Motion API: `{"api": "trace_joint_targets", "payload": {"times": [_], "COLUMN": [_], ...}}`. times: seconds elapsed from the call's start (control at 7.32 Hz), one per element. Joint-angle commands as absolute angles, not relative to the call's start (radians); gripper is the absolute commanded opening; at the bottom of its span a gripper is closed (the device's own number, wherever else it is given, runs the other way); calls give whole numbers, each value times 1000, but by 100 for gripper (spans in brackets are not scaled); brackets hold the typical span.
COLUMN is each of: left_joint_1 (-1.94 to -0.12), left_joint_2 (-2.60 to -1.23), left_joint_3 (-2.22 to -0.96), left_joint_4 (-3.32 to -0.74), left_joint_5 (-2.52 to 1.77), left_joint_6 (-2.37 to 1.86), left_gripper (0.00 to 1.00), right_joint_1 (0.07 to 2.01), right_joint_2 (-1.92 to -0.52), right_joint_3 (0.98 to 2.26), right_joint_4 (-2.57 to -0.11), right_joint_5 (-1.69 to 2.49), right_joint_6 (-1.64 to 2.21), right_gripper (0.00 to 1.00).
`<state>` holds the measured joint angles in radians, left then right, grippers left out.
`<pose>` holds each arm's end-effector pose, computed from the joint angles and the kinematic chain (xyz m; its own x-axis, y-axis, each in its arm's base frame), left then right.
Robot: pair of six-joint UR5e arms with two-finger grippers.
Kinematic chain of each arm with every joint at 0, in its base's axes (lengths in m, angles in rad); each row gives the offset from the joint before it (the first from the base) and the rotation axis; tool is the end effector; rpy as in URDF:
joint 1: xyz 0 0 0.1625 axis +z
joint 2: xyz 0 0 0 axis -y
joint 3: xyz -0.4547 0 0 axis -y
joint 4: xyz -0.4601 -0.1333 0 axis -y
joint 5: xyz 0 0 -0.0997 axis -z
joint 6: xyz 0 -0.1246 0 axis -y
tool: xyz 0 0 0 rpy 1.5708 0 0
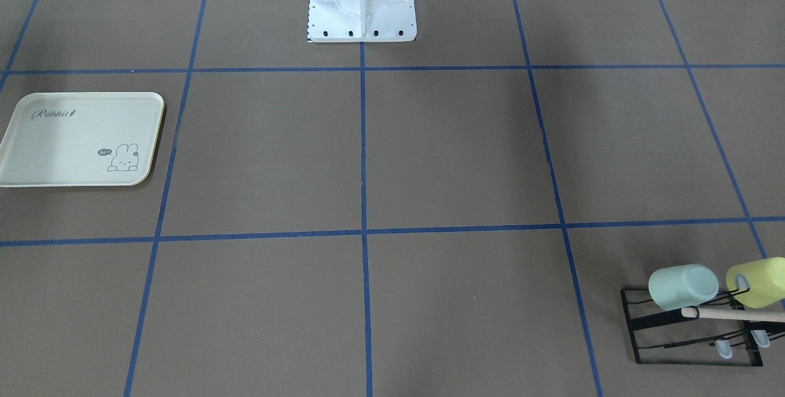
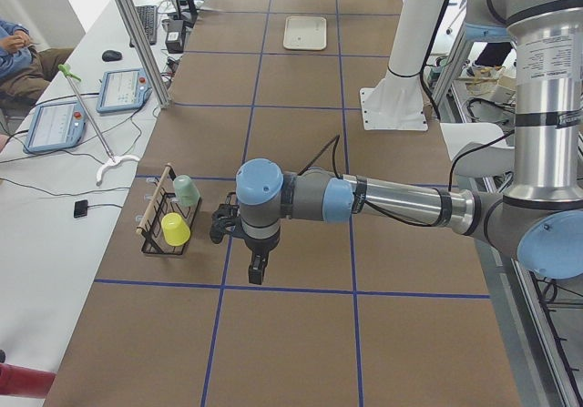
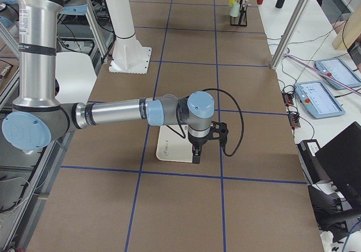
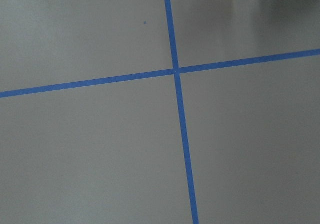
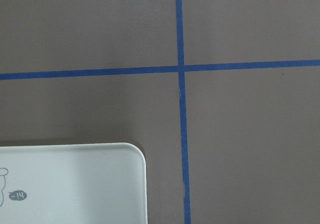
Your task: Left arm grabs green cup and hands to right arm on tray
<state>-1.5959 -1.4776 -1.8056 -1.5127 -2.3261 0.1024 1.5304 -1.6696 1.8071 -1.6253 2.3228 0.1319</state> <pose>-0.0609 -0.5187 0.6324 0.7280 0.1405 -0.6710 -0.0497 0.9870 0.1528 0.0272 -0.5193 0.6343 0.7264 0.0456 0.6857 -0.0558 0.9984 -0.0073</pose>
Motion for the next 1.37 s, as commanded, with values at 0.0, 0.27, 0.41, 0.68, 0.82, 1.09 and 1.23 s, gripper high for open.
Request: {"api": "trace_joint_targets", "payload": {"times": [0.0,0.27,0.41,0.68,0.82,1.09,1.23], "left_joint_1": [-1592,-1476,-1415,-1292,-1243,-1204,-1180], "left_joint_2": [-1477,-1595,-1644,-1745,-1852,-2007,-2046], "left_joint_3": [-1806,-1844,-1862,-1855,-1789,-1590,-1518], "left_joint_4": [-1551,-1551,-1549,-1543,-1539,-1551,-1552], "left_joint_5": [-2438,-2431,-2368,-2220,-2224,-2227,-2226], "left_joint_6": [97,-66,-93,-266,-361,-411,-411], "left_gripper": [100,100,100,100,100,99,99], "right_joint_1": [1529,1516,1509,1471,1433,1430,1428], "right_joint_2": [-1672,-1672,-1672,-1669,-1672,-1674,-1675], "right_joint_3": [1766,1763,1752,1756,1755,1746,1746], "right_joint_4": [-1566,-1560,-1560,-1545,-1478,-1474,-1471], "right_joint_5": [2338,2350,2356,2368,2368,2370,2370], "right_joint_6": [133,135,133,121,138,138,140], "right_gripper": [100,100,100,100,100,100,100]}}
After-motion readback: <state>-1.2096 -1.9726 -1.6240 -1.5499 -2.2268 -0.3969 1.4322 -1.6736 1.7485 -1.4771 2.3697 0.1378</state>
